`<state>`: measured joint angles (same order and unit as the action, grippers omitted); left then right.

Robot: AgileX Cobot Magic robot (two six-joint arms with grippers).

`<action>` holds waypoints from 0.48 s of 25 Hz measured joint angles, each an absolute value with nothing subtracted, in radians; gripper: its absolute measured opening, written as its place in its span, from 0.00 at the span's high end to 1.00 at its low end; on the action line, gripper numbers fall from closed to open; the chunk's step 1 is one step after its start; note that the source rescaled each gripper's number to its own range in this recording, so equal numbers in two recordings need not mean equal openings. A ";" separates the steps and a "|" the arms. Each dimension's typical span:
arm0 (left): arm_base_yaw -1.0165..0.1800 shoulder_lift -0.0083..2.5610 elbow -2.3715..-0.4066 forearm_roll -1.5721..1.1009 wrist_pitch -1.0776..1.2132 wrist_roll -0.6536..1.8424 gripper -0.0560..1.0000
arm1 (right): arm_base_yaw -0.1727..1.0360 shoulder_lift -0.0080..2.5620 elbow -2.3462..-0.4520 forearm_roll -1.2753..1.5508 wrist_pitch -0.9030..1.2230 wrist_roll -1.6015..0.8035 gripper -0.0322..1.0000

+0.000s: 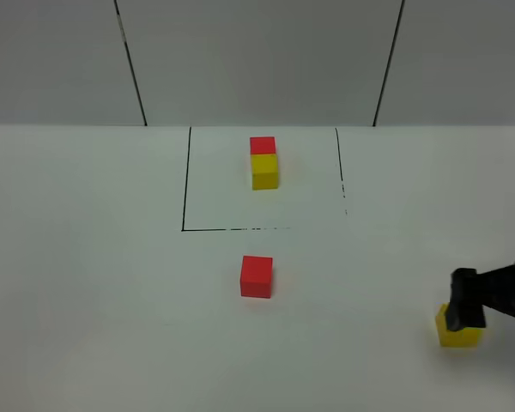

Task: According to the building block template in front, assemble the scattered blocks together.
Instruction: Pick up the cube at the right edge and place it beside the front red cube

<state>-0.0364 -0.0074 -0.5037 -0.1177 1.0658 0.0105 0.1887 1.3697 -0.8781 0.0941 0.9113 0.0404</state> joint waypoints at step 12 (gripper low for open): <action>-0.036 -0.007 -0.504 -0.118 1.066 0.011 0.59 | 0.252 1.681 -0.968 0.045 0.793 0.055 0.00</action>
